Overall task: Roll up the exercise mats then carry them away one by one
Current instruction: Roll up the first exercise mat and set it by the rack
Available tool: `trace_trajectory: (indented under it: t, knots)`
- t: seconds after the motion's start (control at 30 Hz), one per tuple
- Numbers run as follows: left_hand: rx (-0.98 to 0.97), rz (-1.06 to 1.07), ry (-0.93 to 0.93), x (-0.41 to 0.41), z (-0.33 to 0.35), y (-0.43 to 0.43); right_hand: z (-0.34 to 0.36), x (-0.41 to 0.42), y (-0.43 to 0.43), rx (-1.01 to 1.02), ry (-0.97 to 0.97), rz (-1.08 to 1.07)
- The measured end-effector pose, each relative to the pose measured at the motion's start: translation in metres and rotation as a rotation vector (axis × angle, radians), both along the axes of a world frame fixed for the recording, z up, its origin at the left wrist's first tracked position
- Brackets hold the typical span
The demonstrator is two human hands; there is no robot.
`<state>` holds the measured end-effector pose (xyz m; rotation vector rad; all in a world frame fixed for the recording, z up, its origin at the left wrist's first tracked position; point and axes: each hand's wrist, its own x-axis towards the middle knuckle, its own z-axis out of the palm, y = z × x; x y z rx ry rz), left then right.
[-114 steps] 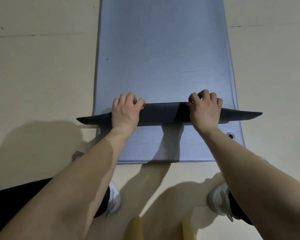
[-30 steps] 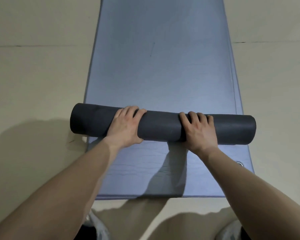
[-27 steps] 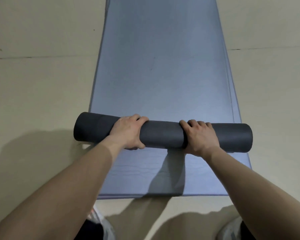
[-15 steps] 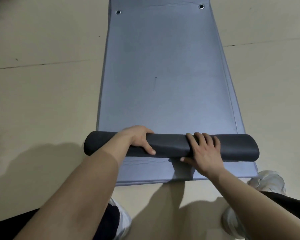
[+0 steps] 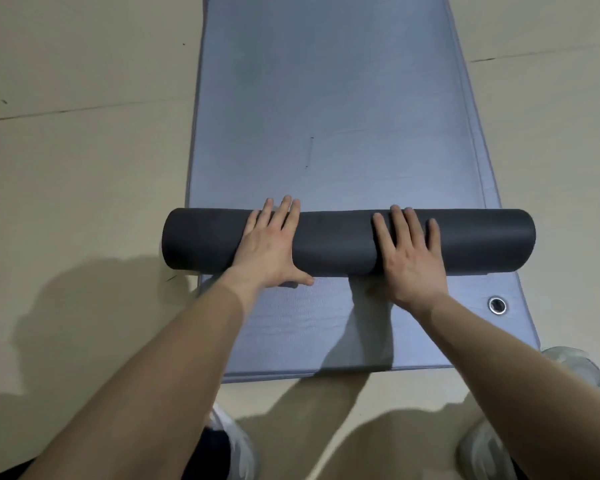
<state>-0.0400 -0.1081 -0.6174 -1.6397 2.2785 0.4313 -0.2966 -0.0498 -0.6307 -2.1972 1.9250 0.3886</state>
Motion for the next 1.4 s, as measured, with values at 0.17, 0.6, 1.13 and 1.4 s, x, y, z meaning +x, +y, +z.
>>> trace_trajectory:
  t: [0.17, 0.6, 1.13, 1.4]
  knots:
    - [-0.144, -0.074, 0.008, 0.009, 0.005, -0.013, 0.004, -0.008, -0.042, -0.066, -0.014, 0.070]
    - [0.643, 0.111, 0.099, 0.001, 0.056, 0.008, 0.034, -0.007, 0.067, 0.011, -0.028, 0.012]
    - [-0.004, 0.069, 0.012, 0.003, 0.013, -0.019, 0.002, -0.001, -0.027, -0.094, 0.003, 0.062]
    - [-0.084, -0.095, -0.043, 0.002, 0.024, -0.028, 0.034, -0.004, -0.065, 0.031, -0.016, 0.101]
